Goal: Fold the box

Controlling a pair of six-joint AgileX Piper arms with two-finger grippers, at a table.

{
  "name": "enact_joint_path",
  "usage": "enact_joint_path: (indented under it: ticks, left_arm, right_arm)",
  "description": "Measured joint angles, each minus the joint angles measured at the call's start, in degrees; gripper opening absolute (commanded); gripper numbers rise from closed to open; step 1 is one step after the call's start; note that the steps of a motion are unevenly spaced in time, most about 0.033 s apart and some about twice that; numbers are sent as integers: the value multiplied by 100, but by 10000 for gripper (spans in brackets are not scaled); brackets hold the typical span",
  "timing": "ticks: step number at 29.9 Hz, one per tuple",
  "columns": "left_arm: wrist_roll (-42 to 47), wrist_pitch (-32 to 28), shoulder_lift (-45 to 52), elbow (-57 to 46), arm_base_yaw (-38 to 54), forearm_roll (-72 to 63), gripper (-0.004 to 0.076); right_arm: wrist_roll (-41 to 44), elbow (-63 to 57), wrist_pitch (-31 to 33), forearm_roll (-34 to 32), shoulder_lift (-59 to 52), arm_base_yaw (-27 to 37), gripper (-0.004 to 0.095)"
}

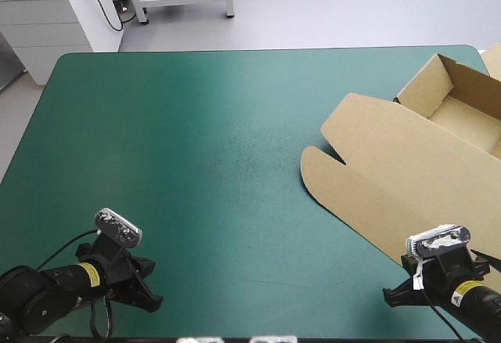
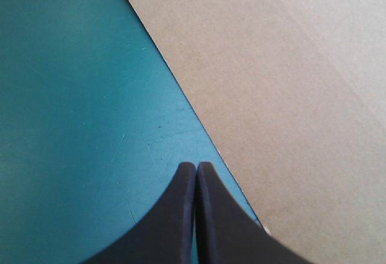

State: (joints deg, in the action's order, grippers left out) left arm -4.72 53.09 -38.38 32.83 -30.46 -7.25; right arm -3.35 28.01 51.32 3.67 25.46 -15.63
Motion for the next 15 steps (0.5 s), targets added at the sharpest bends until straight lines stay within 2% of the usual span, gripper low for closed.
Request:
enact_joint_path:
  ticks: [15]
  left_arm:
    - [0,154,49,-387,0,-15,-8]
  right_arm:
    - [113,-17,-10,35,0,0,-20]
